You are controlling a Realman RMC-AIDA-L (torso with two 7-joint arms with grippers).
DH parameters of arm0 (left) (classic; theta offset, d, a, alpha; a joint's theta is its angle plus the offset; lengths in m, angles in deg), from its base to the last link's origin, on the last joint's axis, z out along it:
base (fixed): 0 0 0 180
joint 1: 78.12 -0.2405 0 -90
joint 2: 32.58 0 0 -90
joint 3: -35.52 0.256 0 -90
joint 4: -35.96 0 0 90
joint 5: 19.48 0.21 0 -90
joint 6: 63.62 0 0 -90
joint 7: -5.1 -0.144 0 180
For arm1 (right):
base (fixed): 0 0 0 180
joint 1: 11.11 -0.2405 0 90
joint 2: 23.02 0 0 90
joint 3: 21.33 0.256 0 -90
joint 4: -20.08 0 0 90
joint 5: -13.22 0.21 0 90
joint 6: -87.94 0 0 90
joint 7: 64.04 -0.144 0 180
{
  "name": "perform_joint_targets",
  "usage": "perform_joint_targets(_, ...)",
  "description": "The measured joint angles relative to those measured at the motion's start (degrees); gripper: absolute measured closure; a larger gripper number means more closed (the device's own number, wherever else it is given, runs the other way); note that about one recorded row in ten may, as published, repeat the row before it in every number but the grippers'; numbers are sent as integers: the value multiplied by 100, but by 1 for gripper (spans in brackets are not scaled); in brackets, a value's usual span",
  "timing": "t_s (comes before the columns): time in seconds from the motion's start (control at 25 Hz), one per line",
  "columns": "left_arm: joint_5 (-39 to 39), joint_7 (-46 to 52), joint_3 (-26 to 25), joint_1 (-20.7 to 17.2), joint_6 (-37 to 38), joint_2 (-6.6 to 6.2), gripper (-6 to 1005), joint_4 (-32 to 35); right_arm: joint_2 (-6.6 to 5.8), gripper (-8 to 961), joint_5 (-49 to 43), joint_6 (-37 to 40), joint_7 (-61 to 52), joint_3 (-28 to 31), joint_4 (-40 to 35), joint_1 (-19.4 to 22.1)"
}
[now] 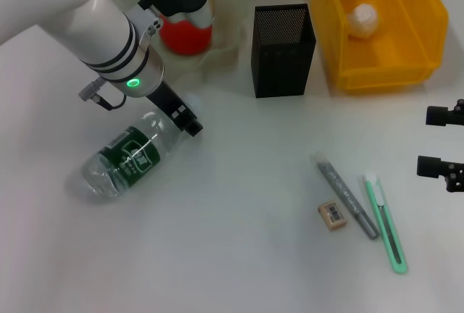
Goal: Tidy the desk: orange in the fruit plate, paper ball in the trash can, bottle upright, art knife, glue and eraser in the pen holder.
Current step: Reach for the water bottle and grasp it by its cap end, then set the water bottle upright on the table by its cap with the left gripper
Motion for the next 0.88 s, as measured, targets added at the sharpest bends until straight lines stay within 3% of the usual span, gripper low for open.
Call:
perform_joint_targets(0.08, -3, 0, 26, -20, -31, 0, 289, 20, -8, 112, 0, -13, 0, 0, 53, 0)
perform_joint_targets(0.28, 0, -9, 87, -82, -64, 0, 495, 86, -15, 112, 0, -78, 2, 9, 80, 1)
perform_joint_targets(0.4, -18, -10, 88, -208, -65, 0, 519, 291, -16, 112, 0, -94, 7, 11, 80, -7)
perform_joint_targets(0.72, -594, -195, -329, -1780, 515, -61, 558, 2886, -14, 113, 33, -99, 8, 11, 80, -146)
perform_joint_targets(0.76, -893, -335, -558, -2191, 611, -63, 557, 3427, -13, 113, 33, -99, 7, 11, 79, -170)
perform_joint_targets(0.88, -1364, -540, -851, -2696, 683, -65, 557, 3989, 1, 113, 34, -95, -15, -7, 61, -256)
